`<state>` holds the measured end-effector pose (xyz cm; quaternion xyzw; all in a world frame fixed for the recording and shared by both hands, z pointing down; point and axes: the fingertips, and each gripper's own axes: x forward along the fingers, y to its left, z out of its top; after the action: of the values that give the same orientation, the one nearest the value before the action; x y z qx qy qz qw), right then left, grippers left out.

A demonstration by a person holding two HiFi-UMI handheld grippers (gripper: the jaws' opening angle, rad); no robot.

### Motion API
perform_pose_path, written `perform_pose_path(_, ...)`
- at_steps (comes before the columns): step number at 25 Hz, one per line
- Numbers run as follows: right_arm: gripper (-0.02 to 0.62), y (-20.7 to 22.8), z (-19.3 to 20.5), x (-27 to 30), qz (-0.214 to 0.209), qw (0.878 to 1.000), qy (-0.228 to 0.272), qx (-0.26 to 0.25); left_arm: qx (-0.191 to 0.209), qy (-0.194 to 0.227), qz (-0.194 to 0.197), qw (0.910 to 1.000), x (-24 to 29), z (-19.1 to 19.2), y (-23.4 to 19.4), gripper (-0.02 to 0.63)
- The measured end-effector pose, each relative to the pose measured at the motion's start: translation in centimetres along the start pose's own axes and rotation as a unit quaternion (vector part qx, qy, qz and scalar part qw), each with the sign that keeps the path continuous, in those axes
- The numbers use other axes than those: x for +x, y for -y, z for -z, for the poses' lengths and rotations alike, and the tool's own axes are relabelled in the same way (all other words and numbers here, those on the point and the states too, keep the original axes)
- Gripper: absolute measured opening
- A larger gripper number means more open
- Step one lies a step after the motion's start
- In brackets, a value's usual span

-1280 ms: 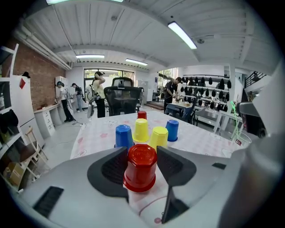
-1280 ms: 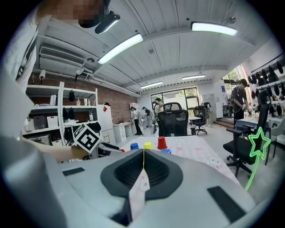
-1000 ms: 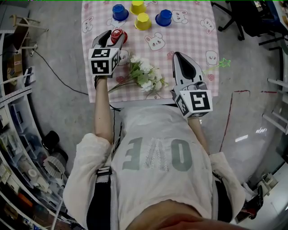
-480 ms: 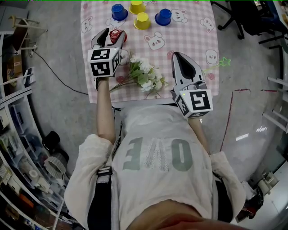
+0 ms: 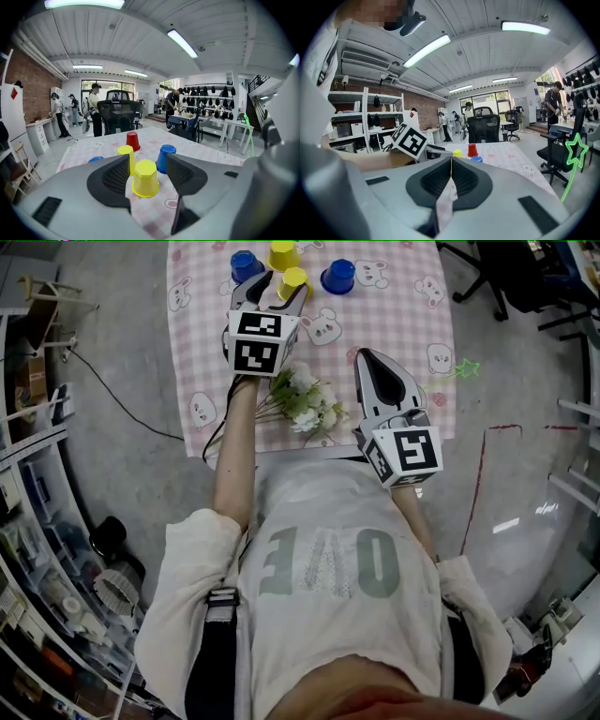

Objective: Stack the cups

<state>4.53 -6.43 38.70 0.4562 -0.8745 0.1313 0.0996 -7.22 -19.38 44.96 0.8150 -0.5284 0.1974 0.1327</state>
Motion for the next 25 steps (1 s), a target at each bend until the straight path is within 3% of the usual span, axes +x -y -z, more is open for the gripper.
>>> perform_pose_path(7, 0.029, 0.3, 0.2, -0.1, 0.002, 1.0, -0.001, 0.006, 0.001, -0.056, -0.039, 0.9977, 2.8, 1.3, -0.4, 0.224)
perform_pose_path(14, 0.029, 0.7, 0.8, -0.1, 0.007, 1.0, -0.005, 0.011, 0.092, -0.1, -0.054, 0.9892, 4.4, 2.4, -0.4, 0.225)
perform_pose_path(16, 0.029, 0.7, 1.0, -0.1, 0.007, 1.0, -0.005, 0.012, 0.102, -0.104, -0.052, 0.988, 4.8, 2.5, -0.5, 0.224)
perform_pose_path(22, 0.029, 1.5, 1.2, -0.3, 0.017, 1.0, -0.005, 0.021, 0.067, -0.132, -0.035, 0.9884, 5.6, 4.1, -0.6, 0.224)
perform_pose_path(25, 0.029, 1.9, 1.1, -0.4, 0.023, 0.999, -0.004, 0.025, 0.051, -0.117, -0.031, 0.9913, 5.6, 3.4, -0.6, 0.224)
